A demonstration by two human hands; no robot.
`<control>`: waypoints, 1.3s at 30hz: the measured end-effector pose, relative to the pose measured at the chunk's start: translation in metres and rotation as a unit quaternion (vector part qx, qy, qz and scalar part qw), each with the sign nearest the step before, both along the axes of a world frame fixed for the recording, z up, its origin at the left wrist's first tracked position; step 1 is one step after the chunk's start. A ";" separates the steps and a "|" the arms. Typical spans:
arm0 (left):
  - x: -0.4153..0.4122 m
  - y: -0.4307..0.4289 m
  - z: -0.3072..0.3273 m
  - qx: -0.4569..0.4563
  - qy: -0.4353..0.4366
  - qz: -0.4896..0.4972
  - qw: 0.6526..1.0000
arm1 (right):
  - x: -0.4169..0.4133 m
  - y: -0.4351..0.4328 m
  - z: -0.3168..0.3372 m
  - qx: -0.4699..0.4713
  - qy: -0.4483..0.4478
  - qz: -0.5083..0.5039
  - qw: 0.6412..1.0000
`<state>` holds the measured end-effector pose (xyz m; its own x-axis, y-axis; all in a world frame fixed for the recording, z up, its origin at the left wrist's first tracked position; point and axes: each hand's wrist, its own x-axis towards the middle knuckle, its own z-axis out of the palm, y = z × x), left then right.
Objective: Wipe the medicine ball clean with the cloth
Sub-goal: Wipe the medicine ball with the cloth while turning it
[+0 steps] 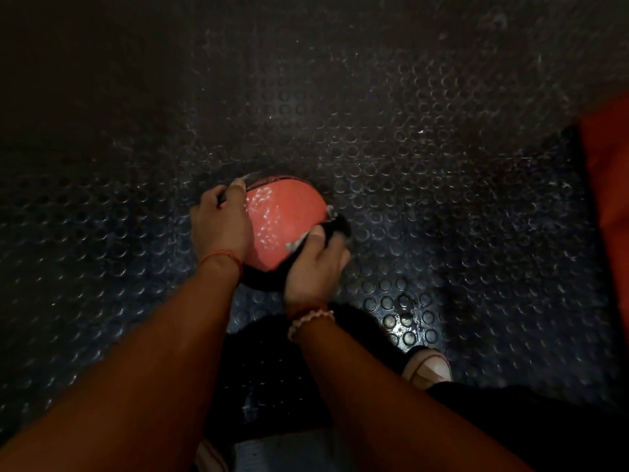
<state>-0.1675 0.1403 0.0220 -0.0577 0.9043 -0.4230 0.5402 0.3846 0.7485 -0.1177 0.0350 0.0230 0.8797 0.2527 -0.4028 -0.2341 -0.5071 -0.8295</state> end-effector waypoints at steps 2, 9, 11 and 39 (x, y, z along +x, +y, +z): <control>0.000 0.000 -0.001 0.006 0.008 -0.001 1.000 | -0.009 0.002 0.007 -0.019 -0.118 0.107 0.987; 0.001 0.003 0.003 -0.011 0.005 0.008 1.000 | 0.052 0.039 0.015 -0.031 -0.136 0.250 0.958; 0.001 0.002 0.003 -0.018 -0.005 0.019 1.000 | 0.067 0.048 0.020 -0.024 -0.073 0.251 0.965; -0.013 -0.010 0.014 -0.002 -0.079 0.060 0.995 | 0.090 0.052 0.003 0.042 0.221 0.136 0.965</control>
